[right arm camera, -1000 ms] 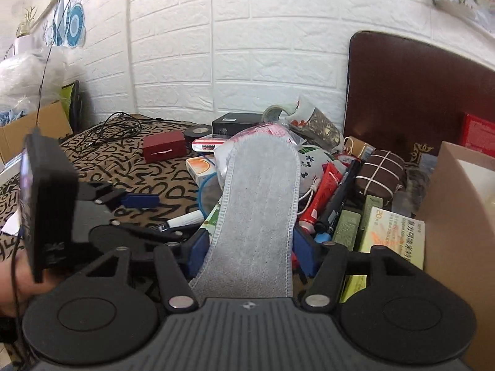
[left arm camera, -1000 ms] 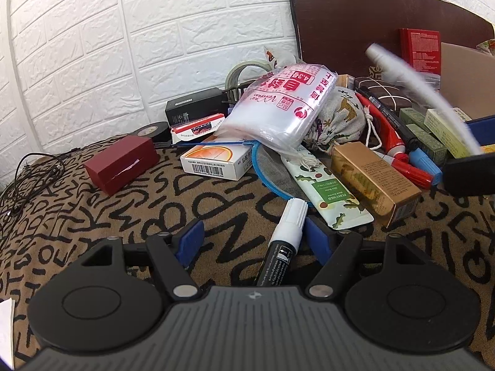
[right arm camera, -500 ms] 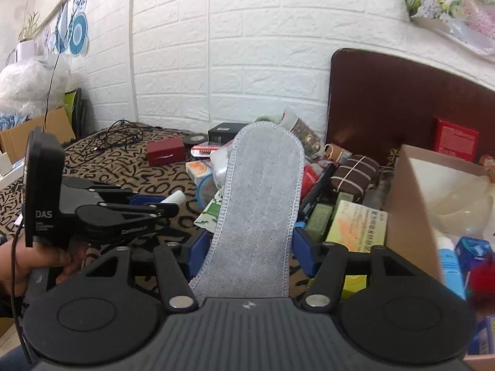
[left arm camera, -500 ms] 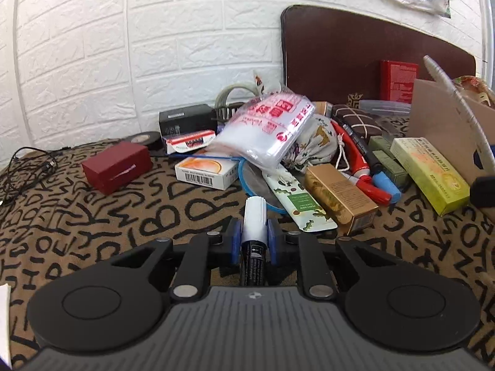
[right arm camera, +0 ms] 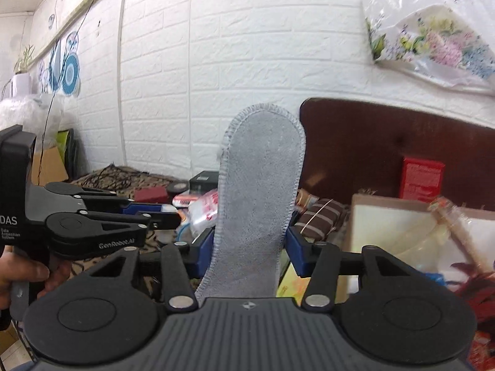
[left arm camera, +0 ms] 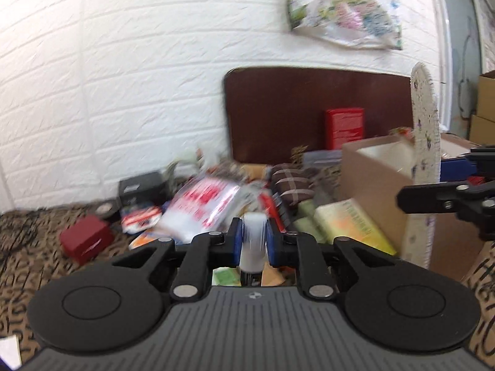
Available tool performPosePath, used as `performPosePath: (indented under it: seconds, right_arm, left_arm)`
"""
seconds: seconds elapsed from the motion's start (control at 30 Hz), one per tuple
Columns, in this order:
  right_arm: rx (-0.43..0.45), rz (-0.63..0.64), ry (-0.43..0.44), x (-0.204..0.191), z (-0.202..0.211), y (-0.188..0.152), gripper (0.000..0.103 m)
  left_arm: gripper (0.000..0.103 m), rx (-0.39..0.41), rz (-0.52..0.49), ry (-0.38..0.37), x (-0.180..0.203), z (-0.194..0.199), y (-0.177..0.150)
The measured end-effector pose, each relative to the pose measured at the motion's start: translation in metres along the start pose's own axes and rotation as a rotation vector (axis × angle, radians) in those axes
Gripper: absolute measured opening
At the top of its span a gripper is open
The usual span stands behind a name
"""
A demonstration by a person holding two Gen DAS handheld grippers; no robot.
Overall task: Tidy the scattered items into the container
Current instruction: 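Carry marker with left tool while right tool carries insole into cardboard box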
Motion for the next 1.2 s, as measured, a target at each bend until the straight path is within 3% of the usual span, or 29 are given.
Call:
performPosePath:
  seconds: [0.03, 0.07, 0.1, 0.27, 0.37, 0.47, 0.53, 0.6, 0.63, 0.77, 0.87, 0.93, 0.97, 1.0, 1.1, 1.2]
  right_arm:
    - [0.014, 0.001, -0.011, 0.005, 0.005, 0.004, 0.043]
    - [0.028, 0.000, -0.022, 0.011, 0.010, 0.007, 0.029]
    - [0.048, -0.003, -0.037, 0.018, 0.016, 0.013, 0.028]
    - [0.106, -0.031, -0.126, 0.066, 0.038, 0.031, 0.027]
    - [0.105, -0.092, -0.122, 0.089, 0.047, 0.027, 0.029]
    - [0.088, -0.095, -0.124, 0.088, 0.057, 0.013, 0.029]
    - [0.084, -0.148, -0.082, 0.086, 0.062, -0.001, 0.032]
    - [0.096, -0.176, -0.060, 0.082, 0.064, -0.013, 0.056]
    - [0.096, -0.183, -0.053, 0.079, 0.063, -0.019, 0.061]
    - [0.074, -0.195, -0.021, 0.067, 0.045, -0.028, 0.061]
    - [0.061, -0.158, -0.060, 0.058, 0.032, -0.030, 0.060]
    - [0.040, -0.134, -0.073, 0.055, 0.023, -0.030, 0.038]
    - [0.029, -0.123, -0.068, 0.054, 0.019, -0.031, 0.018]
    - [0.021, -0.100, -0.067, 0.051, 0.015, -0.031, 0.007]
    - [-0.013, -0.053, -0.034, 0.041, 0.007, -0.031, 0.006]
    - [-0.024, -0.028, -0.020, 0.033, 0.004, -0.028, 0.005]
  left_arm:
    - [0.015, 0.012, -0.003, -0.016, 0.008, -0.001, 0.006]
    - [0.015, 0.023, -0.007, -0.032, 0.016, -0.002, 0.012]
    - [0.015, 0.033, -0.012, -0.050, 0.024, -0.004, 0.018]
    - [0.015, 0.081, -0.052, -0.120, 0.062, -0.019, 0.048]
    - [0.015, 0.092, -0.062, -0.145, 0.075, -0.025, 0.054]
    - [0.015, 0.087, -0.097, -0.139, 0.081, -0.028, 0.047]
    - [0.015, 0.070, -0.095, -0.145, 0.080, -0.030, 0.036]
    - [0.015, 0.055, -0.090, -0.137, 0.076, -0.028, 0.025]
    - [0.017, 0.052, -0.104, -0.123, 0.074, -0.027, 0.019]
    - [0.017, 0.011, -0.178, -0.071, 0.061, -0.031, -0.009]
    - [0.017, -0.041, -0.179, -0.067, 0.041, -0.044, -0.027]
    - [0.017, -0.074, -0.203, -0.080, 0.033, -0.056, -0.037]
    - [0.018, -0.089, -0.216, -0.091, 0.030, -0.060, -0.041]
    - [0.020, -0.101, -0.229, -0.100, 0.026, -0.063, -0.045]
    - [0.022, -0.130, -0.277, -0.109, 0.020, -0.071, -0.056]
    - [0.024, -0.222, -0.331, -0.189, 0.020, -0.082, -0.068]
Point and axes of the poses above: each gripper's, at about its wrist camera, not at the fingertips, and z roughly against the way its jaws point, x to its right, y to its top, the point moved 2 cm from there along -z, roughly the way its jaws point, and after that the axes turned 3 degrees about z, right-handed, at the moved point
